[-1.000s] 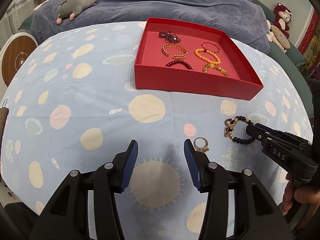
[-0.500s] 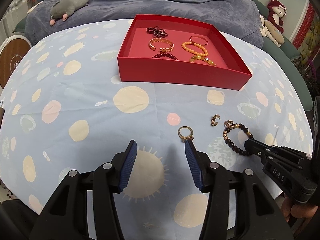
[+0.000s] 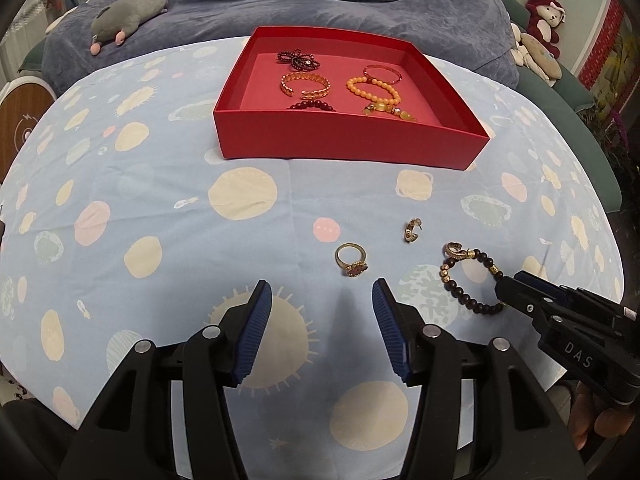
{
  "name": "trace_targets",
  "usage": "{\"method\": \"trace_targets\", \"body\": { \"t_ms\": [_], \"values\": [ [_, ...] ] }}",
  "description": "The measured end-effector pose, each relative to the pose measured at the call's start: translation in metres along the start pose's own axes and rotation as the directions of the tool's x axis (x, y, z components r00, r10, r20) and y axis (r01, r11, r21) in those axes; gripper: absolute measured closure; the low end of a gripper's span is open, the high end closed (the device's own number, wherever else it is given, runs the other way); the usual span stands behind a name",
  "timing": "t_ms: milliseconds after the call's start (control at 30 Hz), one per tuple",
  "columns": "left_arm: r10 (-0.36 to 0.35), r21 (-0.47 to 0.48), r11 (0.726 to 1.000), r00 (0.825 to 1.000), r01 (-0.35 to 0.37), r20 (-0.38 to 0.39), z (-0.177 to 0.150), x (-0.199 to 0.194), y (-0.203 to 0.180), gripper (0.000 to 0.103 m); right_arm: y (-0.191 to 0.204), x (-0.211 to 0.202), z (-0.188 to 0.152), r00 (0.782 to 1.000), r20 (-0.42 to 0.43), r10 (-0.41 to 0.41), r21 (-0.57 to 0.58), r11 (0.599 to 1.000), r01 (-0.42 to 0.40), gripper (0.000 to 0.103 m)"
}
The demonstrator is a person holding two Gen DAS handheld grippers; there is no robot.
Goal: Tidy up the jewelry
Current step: 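Grasp the black bead bracelet with gold charms with the right tool, then grasp the gold red-stone ring with the left tool while the right tool holds the black bracelet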
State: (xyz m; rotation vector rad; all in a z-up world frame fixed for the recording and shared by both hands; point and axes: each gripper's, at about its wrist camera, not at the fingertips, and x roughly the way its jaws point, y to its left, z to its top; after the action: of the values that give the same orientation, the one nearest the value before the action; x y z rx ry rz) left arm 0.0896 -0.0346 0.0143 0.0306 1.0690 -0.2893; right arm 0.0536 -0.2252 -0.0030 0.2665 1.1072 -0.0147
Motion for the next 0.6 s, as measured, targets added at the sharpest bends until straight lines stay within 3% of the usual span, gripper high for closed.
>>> {"method": "trace_targets", "body": {
  "t_ms": [100,200,600],
  "values": [
    [-0.005,-0.004,1.0,1.0,0.005,0.002,0.001,0.0,0.0,0.049,0.001,0.008,0.0,1.0,-0.016,-0.007,-0.005,1.0,0.007,0.075],
    [-0.018,-0.017,1.0,1.0,0.018,-0.001,0.002,0.002,0.001,0.049,0.0,0.013,0.0,1.0,-0.03,0.001,0.002,1.0,-0.001,0.095],
    [-0.049,-0.036,0.998,0.999,0.049,-0.016,0.012,0.023,-0.003,0.052,0.002,0.017,0.006,1.0,-0.024,0.012,0.01,1.0,-0.012,0.095]
  ]
}}
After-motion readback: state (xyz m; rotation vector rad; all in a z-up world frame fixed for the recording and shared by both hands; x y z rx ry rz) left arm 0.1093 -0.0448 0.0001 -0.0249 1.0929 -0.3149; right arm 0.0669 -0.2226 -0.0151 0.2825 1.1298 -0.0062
